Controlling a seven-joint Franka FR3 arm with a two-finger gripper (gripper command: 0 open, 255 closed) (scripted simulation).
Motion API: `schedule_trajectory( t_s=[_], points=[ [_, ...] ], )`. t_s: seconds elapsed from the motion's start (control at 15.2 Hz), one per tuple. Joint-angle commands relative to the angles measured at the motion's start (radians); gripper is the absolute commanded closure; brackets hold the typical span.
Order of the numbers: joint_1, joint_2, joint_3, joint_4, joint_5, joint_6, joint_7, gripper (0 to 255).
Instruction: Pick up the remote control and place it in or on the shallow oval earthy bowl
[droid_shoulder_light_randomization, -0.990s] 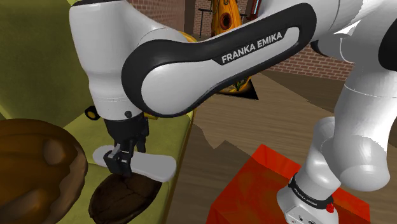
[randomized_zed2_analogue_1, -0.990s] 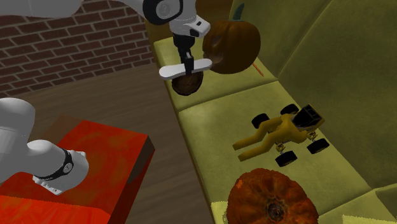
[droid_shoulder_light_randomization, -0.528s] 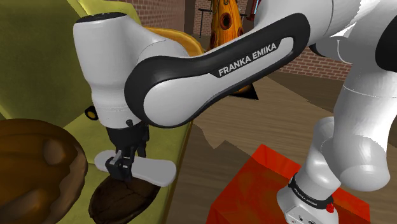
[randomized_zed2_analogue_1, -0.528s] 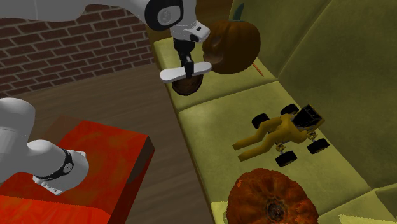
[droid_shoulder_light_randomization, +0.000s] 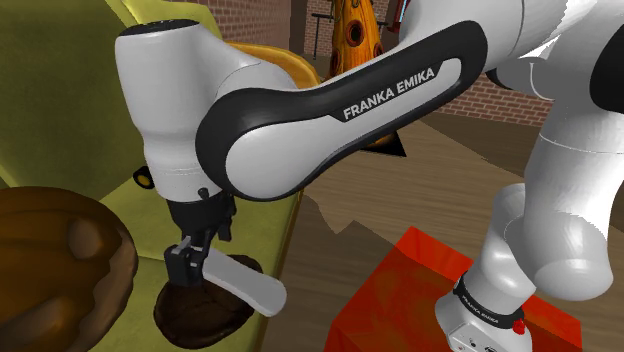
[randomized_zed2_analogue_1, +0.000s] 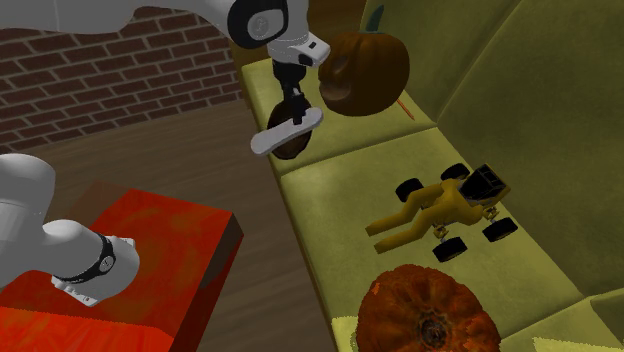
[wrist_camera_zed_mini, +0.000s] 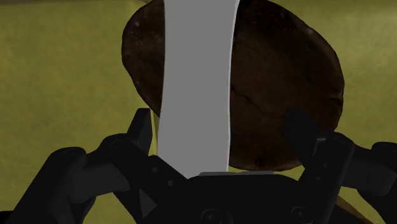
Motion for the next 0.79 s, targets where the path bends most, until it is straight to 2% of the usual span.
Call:
schedule_trajectory(
  t_s=[0.0, 0.26, 0.73],
  points=[
    [0.0, 0.0, 0.0, 0.0, 0.0, 0.0, 0.0, 0],
    [0.001, -0.025, 0.005, 0.097, 0.016, -0.12, -0.011, 0],
    [0.001, -0.025, 0.005, 0.097, 0.016, -0.12, -0.011, 0]
  ],
)
